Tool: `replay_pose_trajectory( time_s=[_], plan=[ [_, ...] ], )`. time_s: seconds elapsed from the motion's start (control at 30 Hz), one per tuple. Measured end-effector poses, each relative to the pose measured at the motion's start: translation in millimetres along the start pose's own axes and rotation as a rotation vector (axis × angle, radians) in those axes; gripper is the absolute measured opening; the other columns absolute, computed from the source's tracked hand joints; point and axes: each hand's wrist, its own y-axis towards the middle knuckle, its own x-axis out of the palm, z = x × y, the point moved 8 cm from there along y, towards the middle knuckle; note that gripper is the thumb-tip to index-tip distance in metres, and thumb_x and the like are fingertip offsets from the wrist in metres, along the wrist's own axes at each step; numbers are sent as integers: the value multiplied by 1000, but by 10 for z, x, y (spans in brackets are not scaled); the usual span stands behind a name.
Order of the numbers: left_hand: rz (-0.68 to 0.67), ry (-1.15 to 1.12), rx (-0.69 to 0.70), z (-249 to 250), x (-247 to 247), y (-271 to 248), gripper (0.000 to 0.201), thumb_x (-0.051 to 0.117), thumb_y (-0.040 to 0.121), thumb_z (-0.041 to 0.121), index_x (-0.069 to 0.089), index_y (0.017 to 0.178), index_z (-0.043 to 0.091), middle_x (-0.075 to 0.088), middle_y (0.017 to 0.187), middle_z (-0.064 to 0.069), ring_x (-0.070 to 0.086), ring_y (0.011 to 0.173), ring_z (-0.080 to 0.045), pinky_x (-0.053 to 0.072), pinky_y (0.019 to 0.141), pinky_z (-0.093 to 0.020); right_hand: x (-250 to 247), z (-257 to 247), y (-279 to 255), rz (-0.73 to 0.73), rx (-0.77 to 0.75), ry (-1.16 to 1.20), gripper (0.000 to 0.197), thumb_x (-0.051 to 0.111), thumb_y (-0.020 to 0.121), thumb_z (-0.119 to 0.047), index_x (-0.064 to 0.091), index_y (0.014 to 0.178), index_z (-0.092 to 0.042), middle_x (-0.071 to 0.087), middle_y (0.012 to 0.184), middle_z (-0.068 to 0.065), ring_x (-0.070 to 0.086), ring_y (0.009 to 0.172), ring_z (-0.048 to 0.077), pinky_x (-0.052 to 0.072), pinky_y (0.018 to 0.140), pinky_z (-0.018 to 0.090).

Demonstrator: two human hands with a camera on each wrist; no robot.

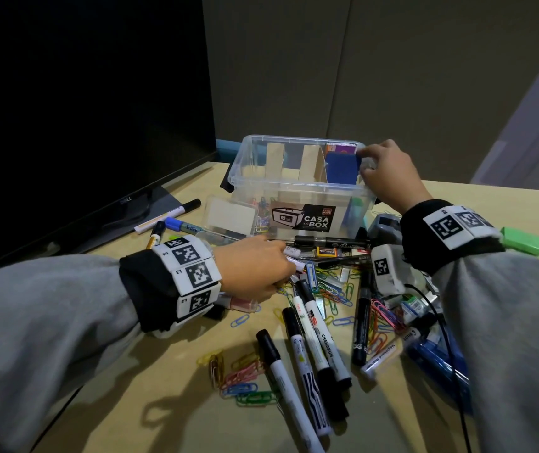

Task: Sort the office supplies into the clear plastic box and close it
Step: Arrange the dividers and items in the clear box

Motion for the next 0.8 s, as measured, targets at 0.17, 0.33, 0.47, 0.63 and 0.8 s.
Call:
replay_pose_trajectory(
  time_s=[0.17,0.33,0.47,0.63,0.8],
  plan=[
    [38,-124,-22,-84,-26,-21,4,56,90,22,56,93,19,56,90,1,49,92,-19,42,75,-30,-1,-10,-15,4,-5,5,33,42,101,-14,58,130,-14,45,133,10,51,118,28,46,99,41],
    [161,-406,-90,-263,-223,-97,6,63,88,20,59,90,17,59,92,1,46,83,-10,35,67,-16,-15,-19,-14,5,-3,-2,33,42,102,-14,57,131,-14,45,132,10,51,116,27,44,96,37],
    [312,-654,-145,-481,-535,-207,16,70,84,16,59,82,26,63,83,6,60,79,-10,49,72,-21,-12,-25,-24,2,-1,7,32,44,101,-15,57,131,-14,45,133,10,51,117,28,46,98,39],
    [564,-748,-328,-908,-885,-336,9,73,84,14,66,83,20,68,79,4,61,70,-5,48,64,-11,-6,-12,-19,0,-1,8,33,43,101,-15,58,130,-14,45,132,10,51,116,28,49,95,42],
    [824,-697,-631,-1391,-984,-428,8,75,83,19,67,80,17,63,68,9,59,64,-2,47,61,-15,4,3,-9,-2,-4,0,33,42,101,-14,58,129,-14,45,132,11,51,116,29,48,96,42]
  ],
)
